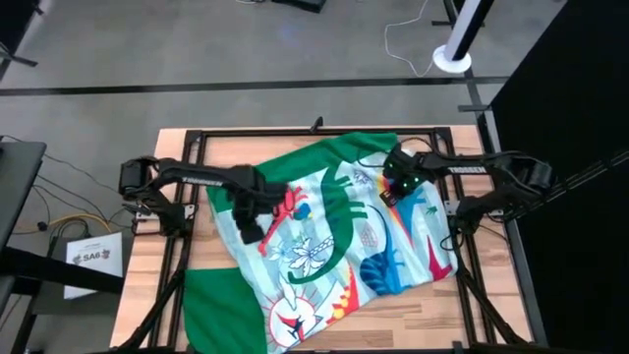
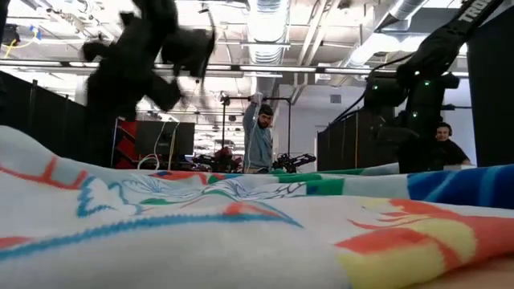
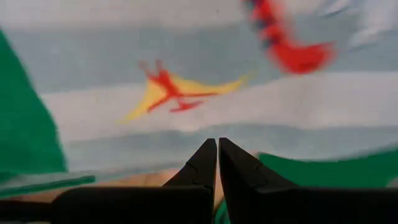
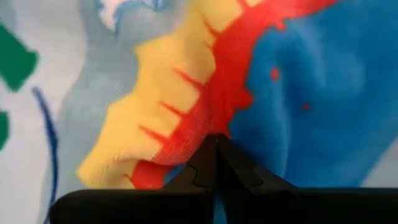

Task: Roll towel
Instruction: Roll the multicolor dinosaur print towel

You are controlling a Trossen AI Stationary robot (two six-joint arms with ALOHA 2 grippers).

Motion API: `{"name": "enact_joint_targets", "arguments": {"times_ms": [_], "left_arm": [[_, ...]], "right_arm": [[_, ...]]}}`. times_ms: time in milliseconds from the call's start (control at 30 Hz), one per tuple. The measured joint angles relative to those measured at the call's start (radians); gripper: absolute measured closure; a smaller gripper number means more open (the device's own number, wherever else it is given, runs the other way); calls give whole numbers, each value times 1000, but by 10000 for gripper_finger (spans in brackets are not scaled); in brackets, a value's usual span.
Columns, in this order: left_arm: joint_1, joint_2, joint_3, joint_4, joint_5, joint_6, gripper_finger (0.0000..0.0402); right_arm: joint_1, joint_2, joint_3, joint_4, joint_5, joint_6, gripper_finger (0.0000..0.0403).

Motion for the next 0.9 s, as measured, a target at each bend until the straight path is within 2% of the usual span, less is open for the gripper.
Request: {"name": "enact_joint_targets", "arguments": {"times_ms": [100,167,233,333,500,633,733,900], "left_arm": [[16,18,-121,111,-2,-8,398],[33,42,-161,155,-20,12,398],[60,63,-171,139,-69,45,398],[111,85,-158,90,-116,123,398],[190,92,-21,-98,-253,266,398],[222,92,150,-193,-265,318,398],[183,84,247,-206,-197,315,398],[10,36,279,-161,78,278,398]], "right_arm": [[57,-9,-22,13,-17,62,403],[113,-25,-27,-2,-76,109,403],[171,-52,-30,-17,-119,170,403],[242,-98,-18,-42,-105,246,403],[287,-224,40,-93,-31,290,403],[362,-349,73,-90,-4,276,403],[493,-425,76,-75,57,223,403],[755,-424,76,-88,80,280,403]]}}
